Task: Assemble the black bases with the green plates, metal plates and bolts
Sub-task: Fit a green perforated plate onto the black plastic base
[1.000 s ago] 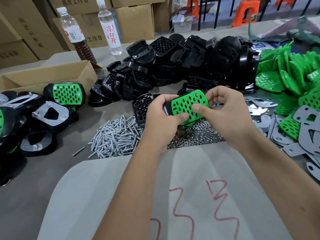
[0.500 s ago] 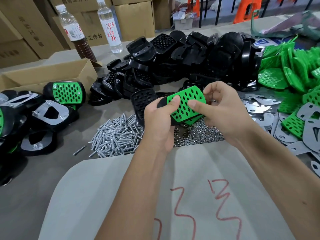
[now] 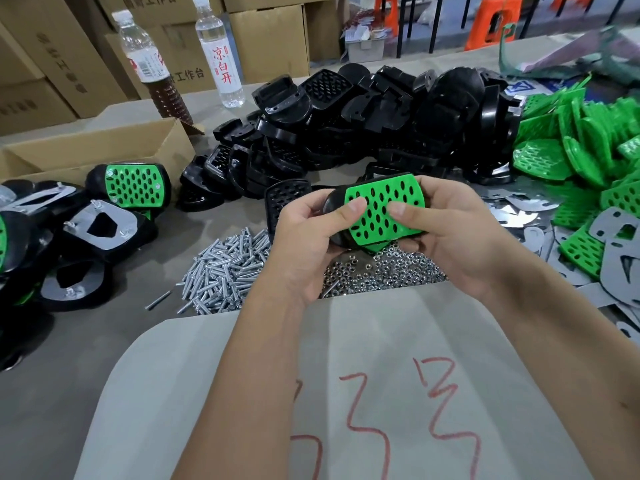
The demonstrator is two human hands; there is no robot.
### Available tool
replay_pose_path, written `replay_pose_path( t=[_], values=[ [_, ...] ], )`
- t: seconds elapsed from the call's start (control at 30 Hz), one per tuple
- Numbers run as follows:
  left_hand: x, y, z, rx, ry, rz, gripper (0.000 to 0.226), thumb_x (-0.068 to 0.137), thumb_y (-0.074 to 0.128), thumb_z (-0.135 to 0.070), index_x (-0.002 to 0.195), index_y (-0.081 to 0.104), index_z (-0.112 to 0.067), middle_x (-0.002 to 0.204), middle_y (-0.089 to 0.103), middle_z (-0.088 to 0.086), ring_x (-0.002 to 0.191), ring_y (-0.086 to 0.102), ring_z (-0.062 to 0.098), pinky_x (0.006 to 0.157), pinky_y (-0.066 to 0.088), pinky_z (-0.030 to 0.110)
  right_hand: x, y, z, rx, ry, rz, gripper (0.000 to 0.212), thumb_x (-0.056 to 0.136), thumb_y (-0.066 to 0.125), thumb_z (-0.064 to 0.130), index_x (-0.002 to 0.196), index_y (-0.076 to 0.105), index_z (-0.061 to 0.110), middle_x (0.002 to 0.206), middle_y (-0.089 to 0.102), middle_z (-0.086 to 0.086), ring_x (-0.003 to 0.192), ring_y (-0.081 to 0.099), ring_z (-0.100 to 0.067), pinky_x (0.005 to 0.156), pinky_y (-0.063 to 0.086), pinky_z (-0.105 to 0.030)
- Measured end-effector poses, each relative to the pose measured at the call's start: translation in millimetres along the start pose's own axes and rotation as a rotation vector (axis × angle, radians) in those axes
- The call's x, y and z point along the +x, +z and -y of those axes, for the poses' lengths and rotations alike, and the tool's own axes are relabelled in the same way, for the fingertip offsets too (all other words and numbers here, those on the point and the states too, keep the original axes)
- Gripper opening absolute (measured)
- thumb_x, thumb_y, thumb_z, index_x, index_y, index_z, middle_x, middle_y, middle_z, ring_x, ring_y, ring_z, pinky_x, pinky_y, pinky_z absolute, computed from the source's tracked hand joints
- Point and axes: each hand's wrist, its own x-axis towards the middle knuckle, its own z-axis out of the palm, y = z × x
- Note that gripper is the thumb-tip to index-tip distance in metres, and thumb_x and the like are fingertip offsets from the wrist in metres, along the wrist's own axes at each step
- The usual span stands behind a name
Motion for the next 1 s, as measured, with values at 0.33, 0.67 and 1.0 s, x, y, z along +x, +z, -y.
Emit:
replay_pose_path(
  t=[0.33, 0.67, 1.0],
  values=[
    [0, -2, -3, -0.002, -0.059, 0.003, 0.037, 0.08, 0.077, -0.019, 0.111, 0.072, 0.002, 0.108, 0.075, 0.027, 0.092, 0.075, 0.042, 0.074, 0.063, 0.06, -4, 2, 0, 0.154, -0.006, 0.062, 0.052, 0.084, 0.069, 0.015, 0.131, 0.062, -0.005, 0.123, 0.073, -0.024, 0.116, 0.07, -0.04, 0.107, 0.053, -0.054],
    [1, -5, 0, 0.008, -0.045, 0.056, 0.028, 0.081, 0.078, -0.028, 0.104, 0.077, -0.012, 0.108, 0.078, 0.012, 0.095, 0.076, 0.021, 0.077, 0.062, 0.032, -2, 4, 1, 0.166, -0.063, 0.004, 0.048, 0.088, 0.065, 0.009, 0.132, 0.059, -0.009, 0.124, 0.07, -0.027, 0.116, 0.068, -0.044, 0.099, 0.058, -0.053],
    [1, 5, 7, -0.004, -0.004, -0.079, 0.009, 0.092, 0.075, -0.01, 0.101, 0.077, -0.009, 0.095, 0.079, 0.011, 0.084, 0.077, 0.022, 0.079, 0.065, 0.043, 1, 13, -10, -0.103, -0.051, -0.263, 0.028, 0.093, 0.078, 0.015, 0.115, 0.061, 0.013, 0.109, 0.077, -0.01, 0.101, 0.076, -0.029, 0.085, 0.064, -0.046]
  ],
)
